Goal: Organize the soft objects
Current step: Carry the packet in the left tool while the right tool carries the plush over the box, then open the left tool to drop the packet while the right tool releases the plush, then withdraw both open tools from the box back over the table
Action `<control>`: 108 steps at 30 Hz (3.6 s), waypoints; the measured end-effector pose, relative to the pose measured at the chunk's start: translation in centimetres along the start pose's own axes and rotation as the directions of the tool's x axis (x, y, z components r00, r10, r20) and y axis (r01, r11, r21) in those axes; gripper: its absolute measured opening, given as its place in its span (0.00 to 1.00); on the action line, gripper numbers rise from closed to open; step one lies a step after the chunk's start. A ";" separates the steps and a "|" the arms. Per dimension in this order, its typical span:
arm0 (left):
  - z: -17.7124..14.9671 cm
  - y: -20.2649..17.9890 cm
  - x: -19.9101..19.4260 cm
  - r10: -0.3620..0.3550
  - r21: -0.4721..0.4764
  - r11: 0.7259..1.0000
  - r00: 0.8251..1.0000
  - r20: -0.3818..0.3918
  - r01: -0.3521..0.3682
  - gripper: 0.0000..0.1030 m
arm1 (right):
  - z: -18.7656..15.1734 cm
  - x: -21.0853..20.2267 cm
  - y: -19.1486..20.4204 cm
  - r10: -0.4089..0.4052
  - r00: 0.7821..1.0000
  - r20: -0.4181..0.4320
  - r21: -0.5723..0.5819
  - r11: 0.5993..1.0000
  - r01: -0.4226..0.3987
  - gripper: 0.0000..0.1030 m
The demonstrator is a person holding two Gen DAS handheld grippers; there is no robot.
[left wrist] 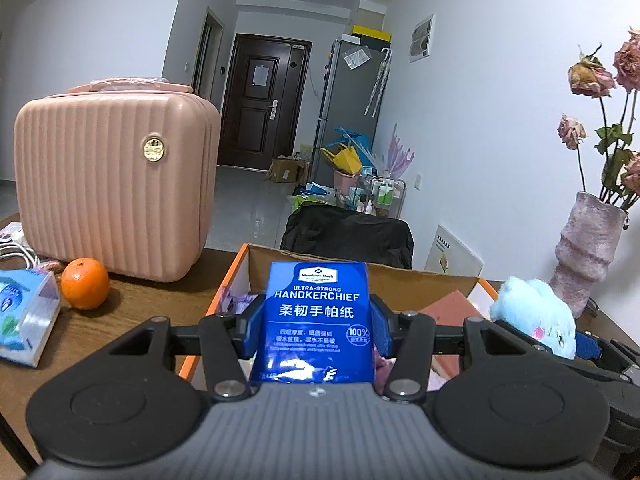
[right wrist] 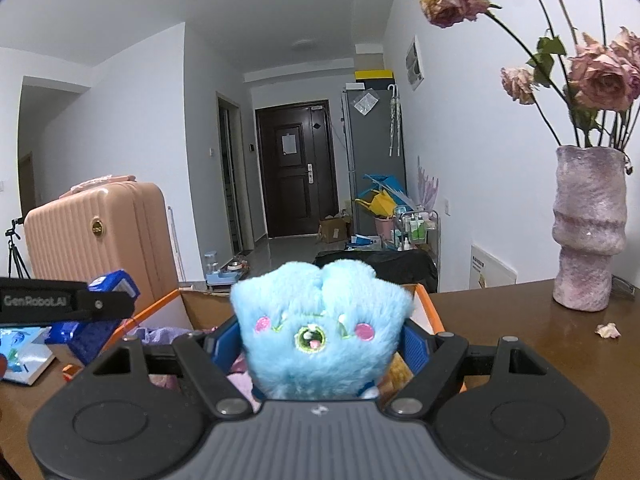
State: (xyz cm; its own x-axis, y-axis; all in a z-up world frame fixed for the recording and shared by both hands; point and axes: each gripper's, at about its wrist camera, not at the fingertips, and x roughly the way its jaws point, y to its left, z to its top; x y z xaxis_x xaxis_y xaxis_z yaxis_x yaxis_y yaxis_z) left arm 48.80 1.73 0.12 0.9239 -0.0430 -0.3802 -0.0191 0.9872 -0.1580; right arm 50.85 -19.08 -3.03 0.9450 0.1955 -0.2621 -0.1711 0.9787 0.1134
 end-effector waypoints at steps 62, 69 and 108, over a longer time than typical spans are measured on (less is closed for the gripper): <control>0.7 1.5 3.5 0.149 0.032 0.988 0.988 0.034 -0.150 1.00 | -0.3 1.0 -0.3 -0.049 0.998 0.051 -0.006 0.999 0.049 1.00; -0.4 1.1 -0.3 0.139 0.048 0.989 0.989 0.059 -0.141 1.00 | -1.0 -2.3 -0.6 -0.056 0.997 0.061 0.000 0.998 0.056 1.00; -13.0 0.0 -26.9 -0.042 0.137 0.990 0.995 0.087 0.030 1.00 | -9.6 -30.0 1.9 -0.011 1.000 -0.013 -0.048 0.999 0.011 1.00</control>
State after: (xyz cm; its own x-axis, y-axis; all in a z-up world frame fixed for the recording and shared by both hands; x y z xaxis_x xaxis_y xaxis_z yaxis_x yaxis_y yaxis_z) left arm 18.93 0.91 -1.53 0.9535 -0.0712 -0.2927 0.0612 0.9972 -0.0432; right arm 19.54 -22.46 -4.11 0.9431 0.1852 -0.2763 -0.1741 0.9826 0.0641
